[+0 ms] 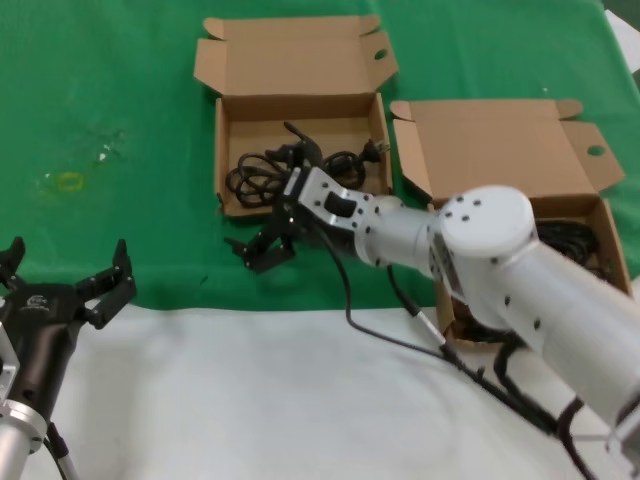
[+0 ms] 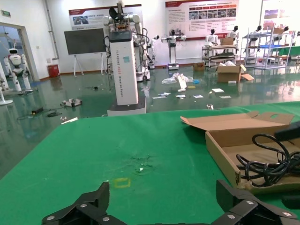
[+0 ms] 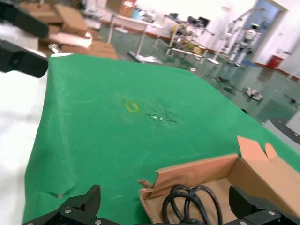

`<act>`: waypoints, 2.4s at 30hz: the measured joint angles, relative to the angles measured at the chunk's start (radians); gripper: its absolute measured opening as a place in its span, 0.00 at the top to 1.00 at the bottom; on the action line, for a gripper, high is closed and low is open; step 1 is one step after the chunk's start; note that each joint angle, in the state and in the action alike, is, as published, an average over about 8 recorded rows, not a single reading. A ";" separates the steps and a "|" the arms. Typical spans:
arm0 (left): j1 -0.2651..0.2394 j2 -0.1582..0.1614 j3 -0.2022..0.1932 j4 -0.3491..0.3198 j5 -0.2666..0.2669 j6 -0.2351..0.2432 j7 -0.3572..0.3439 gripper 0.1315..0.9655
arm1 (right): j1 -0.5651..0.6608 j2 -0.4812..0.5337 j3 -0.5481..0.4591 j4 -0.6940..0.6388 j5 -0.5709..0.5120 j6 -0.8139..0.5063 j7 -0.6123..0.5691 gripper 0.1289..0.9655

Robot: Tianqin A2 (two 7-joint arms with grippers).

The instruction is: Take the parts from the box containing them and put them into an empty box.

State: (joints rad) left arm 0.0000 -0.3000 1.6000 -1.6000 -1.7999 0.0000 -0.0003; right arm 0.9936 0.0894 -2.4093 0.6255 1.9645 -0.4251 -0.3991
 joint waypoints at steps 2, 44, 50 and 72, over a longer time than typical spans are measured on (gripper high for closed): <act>0.000 0.000 0.000 0.000 0.000 0.000 0.000 0.35 | -0.038 0.008 0.031 0.037 -0.006 0.016 0.015 0.00; 0.000 0.000 0.000 0.000 0.000 0.000 0.000 0.00 | -0.833 0.177 0.679 0.817 -0.138 0.357 0.335 0.00; 0.000 0.000 0.000 0.000 0.000 0.000 0.000 0.00 | -0.925 0.196 0.754 0.907 -0.153 0.396 0.372 0.00; 0.000 0.000 0.000 0.000 0.000 0.000 0.000 0.00 | -0.946 0.201 0.771 0.928 -0.157 0.405 0.380 0.00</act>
State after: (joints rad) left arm 0.0000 -0.3000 1.6000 -1.6000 -1.8000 0.0000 0.0000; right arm 0.0475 0.2899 -1.6387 1.5534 1.8079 -0.0203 -0.0190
